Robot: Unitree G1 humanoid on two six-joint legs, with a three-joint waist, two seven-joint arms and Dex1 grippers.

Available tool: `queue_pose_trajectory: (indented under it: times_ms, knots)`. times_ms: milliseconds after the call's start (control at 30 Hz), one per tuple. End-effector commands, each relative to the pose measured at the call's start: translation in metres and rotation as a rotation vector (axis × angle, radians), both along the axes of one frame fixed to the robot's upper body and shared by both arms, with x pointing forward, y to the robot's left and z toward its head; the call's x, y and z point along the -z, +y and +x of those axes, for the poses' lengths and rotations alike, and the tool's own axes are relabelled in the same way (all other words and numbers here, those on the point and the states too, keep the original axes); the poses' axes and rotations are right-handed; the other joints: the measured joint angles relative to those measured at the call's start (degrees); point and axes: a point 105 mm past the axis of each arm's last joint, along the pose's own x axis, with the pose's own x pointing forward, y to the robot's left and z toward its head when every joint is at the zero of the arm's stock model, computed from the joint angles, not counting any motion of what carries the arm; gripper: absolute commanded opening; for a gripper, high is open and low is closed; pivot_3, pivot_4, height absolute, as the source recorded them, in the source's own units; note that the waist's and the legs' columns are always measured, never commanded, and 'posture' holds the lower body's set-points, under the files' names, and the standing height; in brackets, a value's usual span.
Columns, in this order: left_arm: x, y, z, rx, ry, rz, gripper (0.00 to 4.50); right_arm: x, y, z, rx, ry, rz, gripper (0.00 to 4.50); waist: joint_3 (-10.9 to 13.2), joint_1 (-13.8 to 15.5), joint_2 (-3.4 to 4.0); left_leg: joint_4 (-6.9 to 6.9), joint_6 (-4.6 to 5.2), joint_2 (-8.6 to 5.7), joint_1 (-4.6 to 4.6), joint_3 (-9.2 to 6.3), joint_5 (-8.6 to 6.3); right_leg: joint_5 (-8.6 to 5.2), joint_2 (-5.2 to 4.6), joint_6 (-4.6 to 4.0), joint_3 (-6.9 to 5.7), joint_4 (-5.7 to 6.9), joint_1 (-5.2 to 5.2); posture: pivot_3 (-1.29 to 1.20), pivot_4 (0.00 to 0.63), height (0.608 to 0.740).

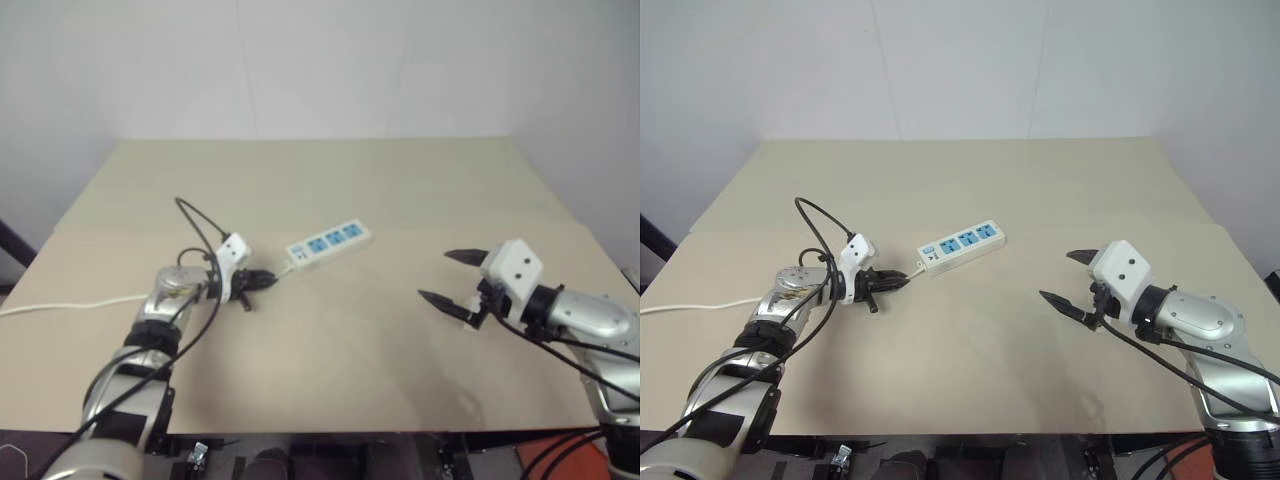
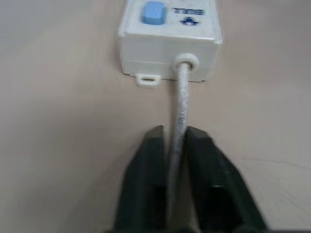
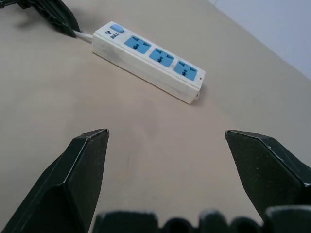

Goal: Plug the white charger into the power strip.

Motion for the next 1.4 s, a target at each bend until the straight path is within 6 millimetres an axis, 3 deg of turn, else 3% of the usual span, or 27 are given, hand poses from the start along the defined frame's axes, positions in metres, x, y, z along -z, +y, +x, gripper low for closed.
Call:
queue_pose_trajectory:
  times_ms: [33, 133, 367, 500, 533, 633, 733, 933, 1133, 1400]
  knots:
    - [0.005, -0.004, -0.014, 0.099, 0.023, 0.002, 0.02, -0.017, -0.001, -0.003, -0.002, -0.057, 0.009, 4.5, 0.0, 0.0, 0.01, 0.0, 0.0, 0.0, 0.0, 0.0, 0.0, 0.0, 0.0, 0.0, 0.0, 0.0, 0.0, 0.0, 0.15, 0.74]
    - [-0.001, -0.003, -0.032, 0.209, 0.01, -0.004, 0.02, -0.016, 0.001, -0.002, -0.015, -0.051, 0.012, 4.5, 0.0, -0.2, 0.02, 0.0, 0.0, 0.01, -0.01, -0.01, 0.0, 0.0, 0.0, 0.0, 0.0, 0.01, -0.03, 0.0, 0.15, 0.74]
    - [-0.01, 0.015, -0.096, 0.371, 0.011, -0.008, 0.02, -0.012, 0.008, 0.0, -0.045, -0.031, 0.019, 4.5, 0.0, -0.6, 0.04, -0.02, 0.03, 0.12, -0.05, -0.24, -0.02, 0.0, 0.06, -0.01, 0.17, 0.05, -0.15, 0.0, 0.15, 0.74]
    - [0.002, 0.02, -0.1, 0.319, 0.022, 0.046, 0.02, -0.012, 0.01, 0.002, -0.058, -0.028, 0.019, 4.5, 0.0, 0.3, 0.04, -0.02, 0.03, 0.13, -0.02, -0.25, -0.02, 0.0, 0.05, -0.01, 0.14, 0.0, -0.11, 0.0, 0.15, 0.74]
    - [0.004, 0.022, -0.097, 0.292, 0.018, 0.057, 0.63, -0.013, 0.011, 0.003, -0.061, -0.029, 0.019, 4.5, 0.0, 0.5, 0.04, -0.02, 0.03, 0.12, -0.01, -0.23, -0.02, 0.01, 0.05, -0.03, 0.1, 0.01, -0.09, 0.0, 0.15, 0.74]
    - [0.003, 0.024, -0.089, 0.249, -0.002, 0.052, 1.48, -0.014, 0.011, 0.004, -0.067, -0.031, 0.017, 4.5, 0.0, 0.6, 0.05, -0.02, 0.02, 0.11, 0.06, -0.18, -0.01, 0.03, 0.06, -0.06, 0.03, 0.02, -0.02, 0.0, 0.15, 0.74]
    - [-0.015, 0.021, -0.088, 0.266, -0.04, -0.003, 2.49, -0.014, 0.01, 0.003, -0.064, -0.03, 0.013, 4.5, 0.0, 0.3, 0.05, -0.02, 0.02, 0.12, 0.02, -0.17, -0.02, 0.03, 0.08, -0.06, 0.04, 0.01, -0.06, 0.0, 0.15, 0.74]
    - [-0.049, 0.004, -0.105, 0.349, -0.13, -0.149, 4.46, -0.016, 0.007, -0.002, -0.05, -0.034, 0.011, 4.5, 0.0, -0.1, 0.05, -0.02, 0.03, 0.14, -0.09, -0.31, -0.02, 0.03, 0.07, -0.05, 0.09, 0.0, -0.12, 0.0, 0.15, 0.74]
    - [-0.042, -0.019, -0.096, 0.232, -0.18, -0.23, 4.48, -0.014, 0.007, -0.003, -0.035, -0.03, 0.01, 4.5, 0.0, -0.1, 0.07, -0.02, 0.03, 0.13, 0.03, -0.25, -0.02, 0.03, 0.07, -0.05, 0.17, 0.0, -0.06, 0.0, 0.15, 0.74]
    - [-0.002, -0.037, -0.09, 0.175, -0.111, -0.217, 4.48, -0.017, 0.012, -0.006, -0.068, -0.026, 0.014, 4.5, 0.0, -0.1, 0.08, -0.02, 0.03, 0.11, 0.06, -0.23, -0.02, 0.03, 0.08, -0.05, 0.18, -0.02, -0.06, 0.0, 0.15, 0.74]
